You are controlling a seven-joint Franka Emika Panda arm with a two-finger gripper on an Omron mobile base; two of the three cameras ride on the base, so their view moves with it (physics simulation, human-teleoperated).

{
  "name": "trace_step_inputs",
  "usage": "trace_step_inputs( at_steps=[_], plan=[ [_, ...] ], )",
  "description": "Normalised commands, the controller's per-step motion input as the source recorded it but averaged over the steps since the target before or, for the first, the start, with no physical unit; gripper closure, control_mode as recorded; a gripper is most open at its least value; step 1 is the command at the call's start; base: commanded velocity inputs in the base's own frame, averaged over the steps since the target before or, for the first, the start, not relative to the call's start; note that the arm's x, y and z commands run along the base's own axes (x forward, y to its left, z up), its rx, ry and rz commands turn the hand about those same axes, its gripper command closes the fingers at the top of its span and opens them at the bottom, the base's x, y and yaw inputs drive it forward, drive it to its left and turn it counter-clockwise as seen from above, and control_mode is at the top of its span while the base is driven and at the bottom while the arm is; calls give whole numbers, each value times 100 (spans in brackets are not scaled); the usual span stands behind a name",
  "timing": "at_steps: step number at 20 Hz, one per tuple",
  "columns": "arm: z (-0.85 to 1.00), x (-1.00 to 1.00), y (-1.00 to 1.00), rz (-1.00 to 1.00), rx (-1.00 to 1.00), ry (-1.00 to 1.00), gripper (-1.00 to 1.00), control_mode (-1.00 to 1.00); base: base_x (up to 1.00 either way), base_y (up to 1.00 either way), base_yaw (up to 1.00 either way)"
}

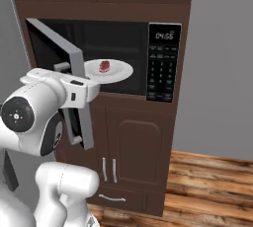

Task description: Transport the steak from the fridge to the microwave and turn on the microwave.

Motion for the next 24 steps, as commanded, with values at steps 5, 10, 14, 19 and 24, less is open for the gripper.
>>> trace_step_inputs(
  at_steps=[5,10,14,19,24],
  plan=[
    [-17,60,-2,0,0,-4,-100,-100,0,0,0],
    [-5,59,-3,0,0,2,-100,-100,0,0,0],
    [0,61,-2,4,0,6,-100,-100,0,0,0],
    [-5,58,0,7,0,5,-100,-100,0,0,0],
    [-11,62,0,4,0,5,-100,-100,0,0,0]
  ],
)
